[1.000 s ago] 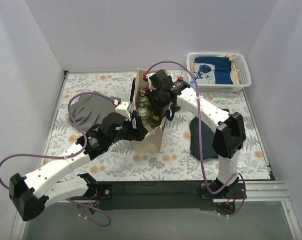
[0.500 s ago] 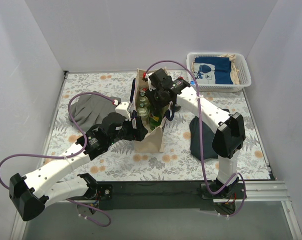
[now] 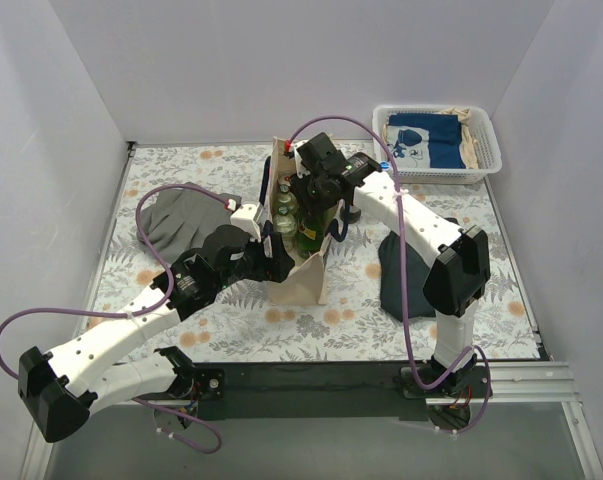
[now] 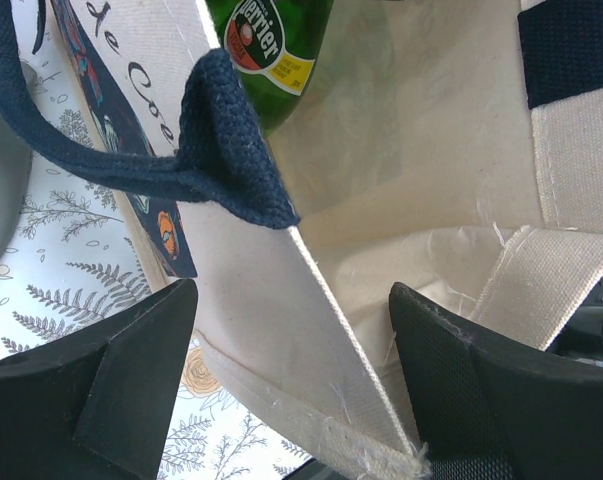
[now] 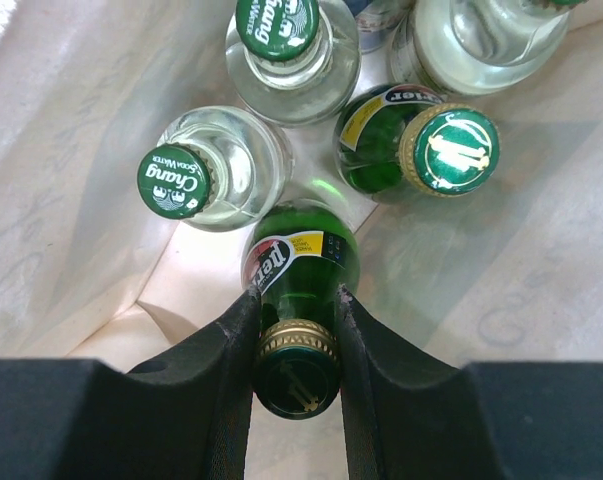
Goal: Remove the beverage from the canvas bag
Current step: Take out the drink from the canvas bag.
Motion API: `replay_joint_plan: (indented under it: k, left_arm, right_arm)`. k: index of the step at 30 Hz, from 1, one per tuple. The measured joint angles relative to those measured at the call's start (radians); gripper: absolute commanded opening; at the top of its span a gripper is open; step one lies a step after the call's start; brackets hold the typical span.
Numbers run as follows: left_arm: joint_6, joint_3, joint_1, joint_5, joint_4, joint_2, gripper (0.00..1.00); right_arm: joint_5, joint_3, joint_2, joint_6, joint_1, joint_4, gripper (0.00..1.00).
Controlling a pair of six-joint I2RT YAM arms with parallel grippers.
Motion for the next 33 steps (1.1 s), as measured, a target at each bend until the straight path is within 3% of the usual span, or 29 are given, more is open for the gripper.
replay_joint_plan:
  k: [33]
  left_arm:
    - [0.005, 0.002, 0.000, -0.002, -0.001, 0.002, 0.76]
  right_arm:
    - [-0.043, 0.062, -0.075, 0.006, 0.000, -0.038, 0.01]
